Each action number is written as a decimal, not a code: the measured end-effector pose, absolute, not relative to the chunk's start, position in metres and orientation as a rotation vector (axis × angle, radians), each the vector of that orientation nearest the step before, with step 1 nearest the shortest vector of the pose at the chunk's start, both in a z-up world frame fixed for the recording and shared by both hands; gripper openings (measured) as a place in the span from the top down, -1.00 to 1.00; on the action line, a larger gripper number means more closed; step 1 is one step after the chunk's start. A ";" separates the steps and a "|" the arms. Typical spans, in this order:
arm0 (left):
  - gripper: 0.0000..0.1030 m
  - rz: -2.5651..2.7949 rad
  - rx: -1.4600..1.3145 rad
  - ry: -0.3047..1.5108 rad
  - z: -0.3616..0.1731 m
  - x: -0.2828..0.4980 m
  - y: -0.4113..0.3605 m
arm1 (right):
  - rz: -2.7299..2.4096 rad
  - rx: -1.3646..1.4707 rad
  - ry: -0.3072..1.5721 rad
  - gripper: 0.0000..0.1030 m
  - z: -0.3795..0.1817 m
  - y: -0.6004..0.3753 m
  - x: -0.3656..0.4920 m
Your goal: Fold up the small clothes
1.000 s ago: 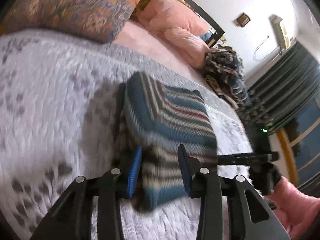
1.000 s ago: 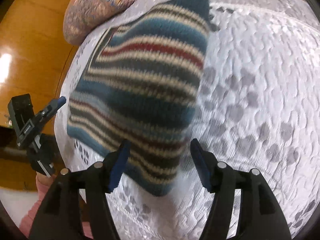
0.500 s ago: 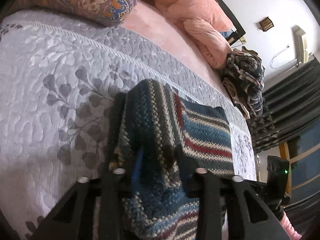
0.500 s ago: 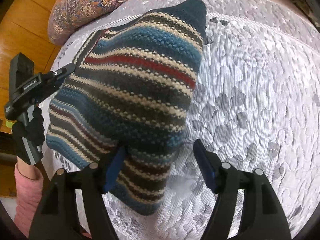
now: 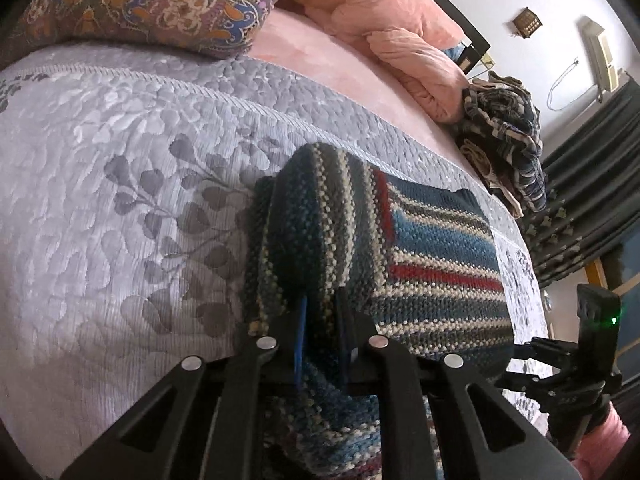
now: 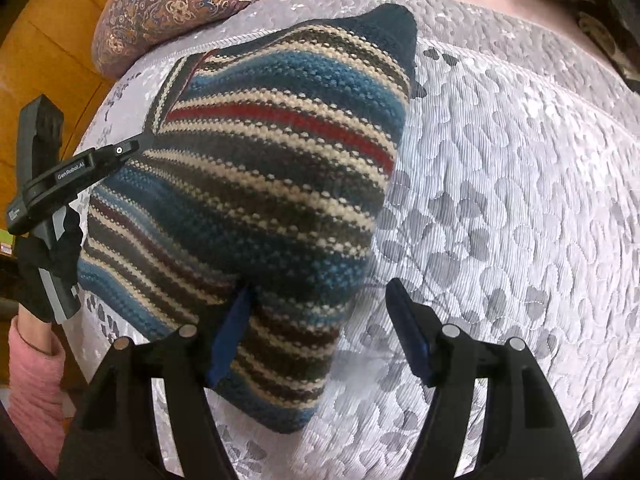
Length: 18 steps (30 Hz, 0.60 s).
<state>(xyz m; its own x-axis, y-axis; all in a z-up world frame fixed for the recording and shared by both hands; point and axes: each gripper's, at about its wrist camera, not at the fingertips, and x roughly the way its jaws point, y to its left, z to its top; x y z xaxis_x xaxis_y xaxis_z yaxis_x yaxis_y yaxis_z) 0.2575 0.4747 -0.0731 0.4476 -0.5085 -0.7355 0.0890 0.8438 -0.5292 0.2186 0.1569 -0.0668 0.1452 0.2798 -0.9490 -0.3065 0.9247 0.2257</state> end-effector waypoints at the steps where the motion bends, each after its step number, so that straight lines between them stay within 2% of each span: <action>1: 0.72 -0.388 -0.457 1.046 -0.074 0.257 0.476 | 0.422 -0.027 1.359 -0.31 -0.067 0.157 0.218; 4: 0.70 -0.388 -0.459 1.041 -0.072 0.256 0.476 | 0.420 -0.037 1.351 -0.31 -0.066 0.158 0.218; 6: 0.60 -0.385 -0.461 1.038 -0.069 0.255 0.476 | 0.421 -0.040 1.349 -0.31 -0.066 0.159 0.218; 11: 0.02 -0.403 -0.424 1.025 -0.052 0.239 0.474 | 0.425 -0.048 1.340 -0.31 -0.065 0.159 0.214; 12: -0.16 -0.411 -0.403 1.028 -0.048 0.236 0.471 | 0.427 -0.053 1.337 -0.31 -0.064 0.159 0.213; 16: -0.41 -0.458 -0.336 1.032 -0.039 0.227 0.458 | 0.427 -0.086 1.314 -0.31 -0.060 0.161 0.207; 18: -0.45 -0.481 -0.307 1.037 -0.039 0.228 0.451 | 0.428 -0.097 1.307 -0.31 -0.059 0.163 0.205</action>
<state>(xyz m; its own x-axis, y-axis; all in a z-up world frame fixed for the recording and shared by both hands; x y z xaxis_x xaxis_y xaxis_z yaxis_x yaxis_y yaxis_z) 0.2280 0.4505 -0.0391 0.4195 -0.5177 -0.7457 0.2351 0.8554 -0.4616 0.2053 0.1629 -0.0585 0.1950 0.2508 -0.9482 -0.3585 0.9181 0.1691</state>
